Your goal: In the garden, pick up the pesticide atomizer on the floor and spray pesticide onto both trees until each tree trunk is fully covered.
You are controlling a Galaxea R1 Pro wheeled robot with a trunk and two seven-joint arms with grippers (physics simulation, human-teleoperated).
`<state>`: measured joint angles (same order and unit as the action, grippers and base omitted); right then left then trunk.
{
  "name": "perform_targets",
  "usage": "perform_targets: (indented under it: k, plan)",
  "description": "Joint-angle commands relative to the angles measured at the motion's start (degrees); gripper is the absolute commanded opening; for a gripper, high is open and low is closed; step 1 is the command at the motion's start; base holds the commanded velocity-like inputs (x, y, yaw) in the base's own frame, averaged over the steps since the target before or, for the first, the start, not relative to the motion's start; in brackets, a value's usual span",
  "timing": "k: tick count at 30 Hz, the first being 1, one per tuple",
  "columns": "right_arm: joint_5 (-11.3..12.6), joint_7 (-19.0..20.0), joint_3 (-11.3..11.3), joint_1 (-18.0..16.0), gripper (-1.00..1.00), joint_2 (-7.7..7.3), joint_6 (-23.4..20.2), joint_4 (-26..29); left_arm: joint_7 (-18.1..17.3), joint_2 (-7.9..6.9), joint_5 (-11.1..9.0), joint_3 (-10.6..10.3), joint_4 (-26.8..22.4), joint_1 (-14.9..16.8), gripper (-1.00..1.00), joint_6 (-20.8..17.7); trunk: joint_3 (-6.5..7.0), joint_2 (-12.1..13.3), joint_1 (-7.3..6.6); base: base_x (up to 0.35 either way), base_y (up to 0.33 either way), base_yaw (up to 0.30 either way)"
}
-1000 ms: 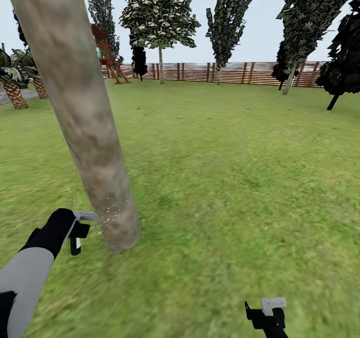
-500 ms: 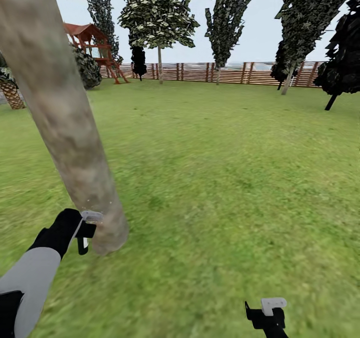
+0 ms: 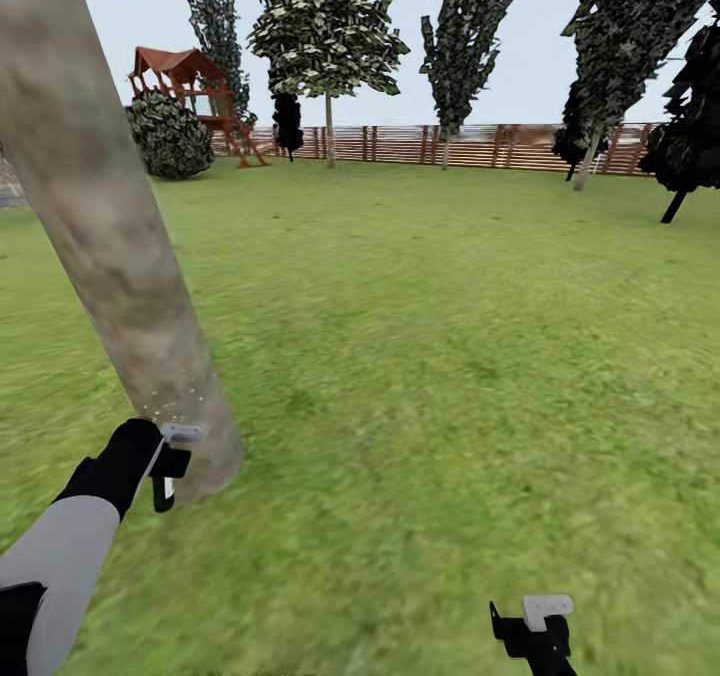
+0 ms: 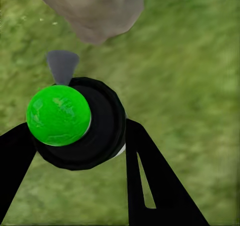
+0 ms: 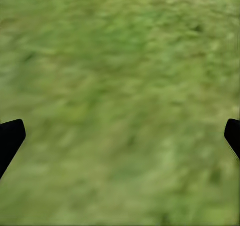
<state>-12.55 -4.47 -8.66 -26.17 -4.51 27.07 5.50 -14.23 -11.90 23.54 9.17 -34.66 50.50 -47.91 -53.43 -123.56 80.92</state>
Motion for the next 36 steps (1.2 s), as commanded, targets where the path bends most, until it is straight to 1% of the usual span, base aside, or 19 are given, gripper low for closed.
perform_targets:
  k: [1, 4, 6, 9, 10, 11, 12, 15, 17, 19, 20, 21, 22, 23, 25, 26, 32, 36]
  plan:
    - [-0.63, -0.19, -0.4, -0.03, 1.0, 0.02, 0.17, -0.05, -0.54, 0.04, 0.6, 0.27, -0.06, -0.44, -1.0, -0.17, -0.05, -0.02, -0.01, 0.0, -0.278, 0.269]
    - [-0.59, -0.16, -0.4, -0.03, 1.0, 0.02, 0.14, -0.05, -0.47, -0.05, 0.55, 0.7, -0.06, -0.89, -1.0, -0.13, -0.05, -0.02, -0.01, 0.0, -0.278, 0.275]
    - [-0.58, -0.11, -0.4, -0.03, 1.0, 0.02, 0.14, -0.05, -0.18, -0.13, 0.62, 2.44, -0.06, -1.0, -1.0, -0.09, -0.05, -0.02, -0.01, 0.0, -0.278, 0.277]
    - [-0.63, -0.1, -0.4, -0.03, 1.0, 0.08, 0.16, -0.11, 1.56, -0.09, 0.56, 3.19, -0.06, -1.01, -1.0, 0.05, -0.05, -0.02, -0.01, 0.042, -0.278, 0.278]
    - [-0.63, -0.1, -0.36, -0.03, 1.0, 0.2, 0.17, -0.13, 2.08, 0.13, 0.55, 3.32, -0.04, -1.01, -1.0, 0.5, -0.05, -0.02, -0.01, 0.073, -0.278, 0.278]
    - [-0.7, -0.1, -0.32, -0.03, 1.0, 0.33, 0.15, -0.16, 2.35, 0.91, 0.5, 3.38, 0.05, -1.03, -1.0, 0.82, -0.05, -0.02, -0.01, 0.084, -0.278, 0.277]
    - [-0.71, -0.1, -0.33, -0.03, 1.0, 0.35, 0.12, -0.15, 2.4, 1.33, 0.52, 3.39, 0.07, -1.55, -1.0, 0.94, -0.05, -0.02, -0.01, 0.091, -0.278, 0.179]
    - [-0.66, -0.1, -0.36, -0.03, 1.0, 0.3, 0.1, -0.17, 2.38, 1.74, 0.39, 3.5, -0.44, -3.96, -1.0, 1.16, -0.05, -0.02, -0.01, 0.105, -0.278, 0.07]
    - [-0.71, -0.14, -0.39, -0.03, 1.0, 0.26, 0.12, -0.22, 2.4, 1.73, 0.27, 4.53, -0.47, -4.93, -1.0, 1.97, -0.05, -0.02, -0.01, 0.114, -0.278, 0.011]
    - [-0.69, -0.17, -0.39, -0.03, 1.0, 0.22, 0.1, -0.22, 2.44, 1.28, 0.28, 5.58, -0.2, -5.68, -1.0, 4.62, -0.05, -0.02, -0.01, 0.136, -0.273, 0.002]
    - [-0.67, -0.18, -0.39, -0.03, 1.0, 0.18, 0.11, -0.22, 2.44, 1.18, 0.28, 6.1, -0.16, -5.96, -1.0, 5.3, -0.05, -0.02, -0.01, 0.155, -0.261, 0.001]
    - [-0.65, -0.23, -0.39, -0.03, 1.0, 0.11, 0.12, -0.22, 2.46, 1.13, 0.3, 7.25, -0.38, -6.28, -1.0, 6.08, -0.05, -0.02, -0.01, 0.17, -0.25, 0.0]
    - [-0.65, -0.25, -0.4, -0.03, 1.0, 0.07, 0.11, -0.21, 2.94, 1.11, 0.37, 7.82, -0.58, -6.41, -1.0, 6.38, -0.05, -0.02, -0.01, 0.175, -0.247, 0.0]
    - [-0.64, -0.26, -0.4, -0.03, 1.0, 0.04, 0.1, -0.17, 5.04, 1.1, 0.39, 8.2, -0.63, -6.49, -1.0, 6.56, -0.05, -0.02, -0.01, 0.181, -0.243, 0.0]
    - [-0.64, -0.27, -0.4, -0.03, 1.0, 0.02, 0.09, -0.15, 9.03, 1.19, 0.2, 8.42, -0.6, -6.53, -1.0, 6.54, -0.05, -0.02, -0.01, 0.184, -0.241, 0.0]
    - [-0.64, -0.27, -0.4, -0.03, 1.0, 0.02, 0.09, -0.14, 9.99, 1.33, 0.04, 8.52, -0.57, -6.54, -1.0, 6.52, -0.05, -0.02, -0.01, 0.188, -0.238, 0.066]
    - [-0.64, -0.28, -0.4, -0.03, 1.0, 0.11, 0.09, -0.14, 11.26, 1.69, 0.01, 8.51, -0.28, -6.55, -1.0, 6.51, -0.05, -0.02, -0.01, 0.185, -0.237, 0.236]
    - [-0.64, -0.28, -0.4, -0.03, 1.0, 0.11, 0.09, -0.14, 11.41, 1.79, 0.02, 8.42, -0.15, -6.55, -1.0, 6.51, -0.05, -0.02, -0.01, 0.045, -0.269, 0.275]
